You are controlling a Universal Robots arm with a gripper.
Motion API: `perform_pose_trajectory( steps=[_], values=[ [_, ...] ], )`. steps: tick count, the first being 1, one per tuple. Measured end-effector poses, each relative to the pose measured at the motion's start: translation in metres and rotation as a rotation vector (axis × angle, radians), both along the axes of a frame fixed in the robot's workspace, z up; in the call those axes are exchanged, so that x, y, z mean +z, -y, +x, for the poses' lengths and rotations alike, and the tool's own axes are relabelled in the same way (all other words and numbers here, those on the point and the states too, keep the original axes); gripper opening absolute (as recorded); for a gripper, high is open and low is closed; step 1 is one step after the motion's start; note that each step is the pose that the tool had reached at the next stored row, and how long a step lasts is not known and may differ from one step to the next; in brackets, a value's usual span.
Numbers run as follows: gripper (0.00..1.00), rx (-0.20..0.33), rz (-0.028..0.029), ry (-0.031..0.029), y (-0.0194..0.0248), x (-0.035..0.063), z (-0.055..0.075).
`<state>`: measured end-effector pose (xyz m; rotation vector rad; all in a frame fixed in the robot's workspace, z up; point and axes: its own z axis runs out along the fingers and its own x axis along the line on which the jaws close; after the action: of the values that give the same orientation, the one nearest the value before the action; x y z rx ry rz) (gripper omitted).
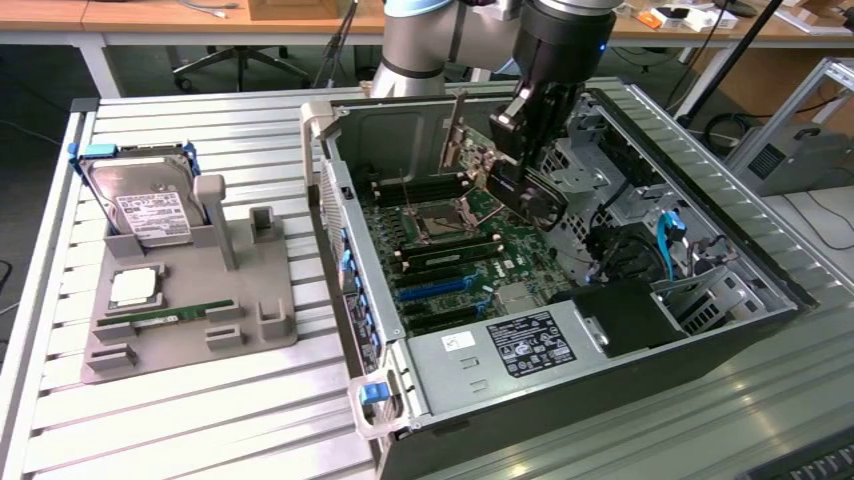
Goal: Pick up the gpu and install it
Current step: 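Insert the gpu into the slot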
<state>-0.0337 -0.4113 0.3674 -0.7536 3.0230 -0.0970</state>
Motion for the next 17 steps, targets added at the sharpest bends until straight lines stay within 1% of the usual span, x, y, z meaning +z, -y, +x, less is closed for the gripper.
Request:
perform_pose_trajectory(
  steps=[17],
  values=[
    [0.27, 0.043, 0.0000, 0.0000, 0.0001, -0.0002, 0.0000]
  ],
)
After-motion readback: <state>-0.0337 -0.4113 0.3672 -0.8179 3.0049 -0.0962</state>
